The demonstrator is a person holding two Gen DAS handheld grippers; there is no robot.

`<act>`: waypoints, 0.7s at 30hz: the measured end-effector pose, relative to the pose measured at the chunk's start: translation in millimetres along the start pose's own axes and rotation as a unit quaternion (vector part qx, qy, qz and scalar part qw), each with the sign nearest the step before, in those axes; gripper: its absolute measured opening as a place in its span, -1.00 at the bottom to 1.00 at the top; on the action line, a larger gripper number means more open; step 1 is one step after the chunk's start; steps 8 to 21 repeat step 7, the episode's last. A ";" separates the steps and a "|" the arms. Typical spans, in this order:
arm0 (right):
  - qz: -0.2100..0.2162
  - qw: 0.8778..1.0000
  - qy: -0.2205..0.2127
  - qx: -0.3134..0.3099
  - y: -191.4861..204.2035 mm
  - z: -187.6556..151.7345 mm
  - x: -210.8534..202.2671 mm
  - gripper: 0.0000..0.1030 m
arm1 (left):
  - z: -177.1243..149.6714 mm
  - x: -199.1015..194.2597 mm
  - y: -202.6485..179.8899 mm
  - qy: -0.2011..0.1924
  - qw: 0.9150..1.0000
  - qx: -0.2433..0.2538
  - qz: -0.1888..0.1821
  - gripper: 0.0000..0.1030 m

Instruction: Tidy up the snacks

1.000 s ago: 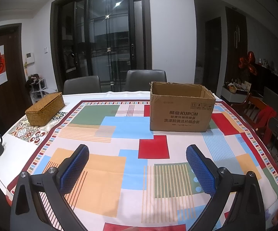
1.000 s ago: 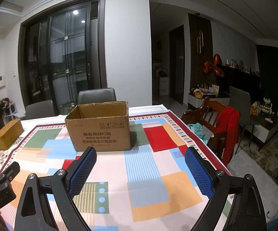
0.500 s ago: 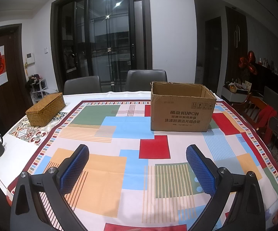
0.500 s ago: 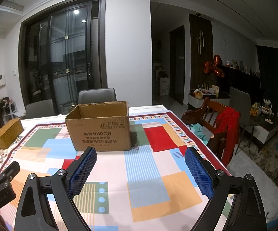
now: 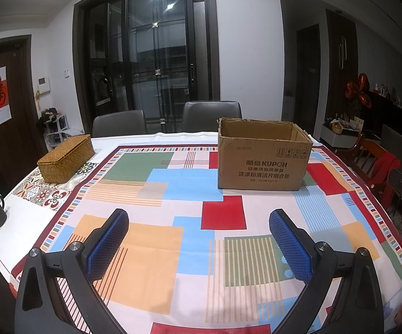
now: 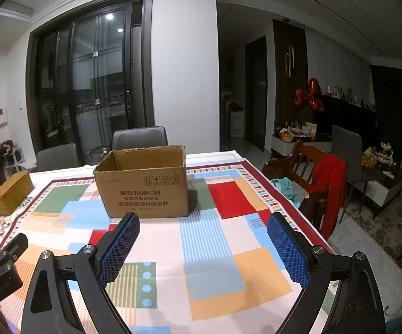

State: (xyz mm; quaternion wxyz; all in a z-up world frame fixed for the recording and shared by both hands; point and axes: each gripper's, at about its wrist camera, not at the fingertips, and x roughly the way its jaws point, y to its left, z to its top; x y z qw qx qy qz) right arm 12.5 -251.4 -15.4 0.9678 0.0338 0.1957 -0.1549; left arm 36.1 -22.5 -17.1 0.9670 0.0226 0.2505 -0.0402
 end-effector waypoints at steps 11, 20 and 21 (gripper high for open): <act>-0.001 1.000 0.000 0.000 -1.9 0.6 -0.1 0.82 | -0.5 -0.1 0.2 0.000 1.000 0.001 0.000 1.00; -0.001 1.000 0.000 0.000 -1.9 0.6 -0.1 0.82 | -0.5 -0.1 0.2 0.000 1.000 0.001 0.000 1.00; -0.001 1.000 0.000 0.000 -1.9 0.6 -0.1 0.82 | -0.5 -0.1 0.2 0.000 1.000 0.001 0.000 1.00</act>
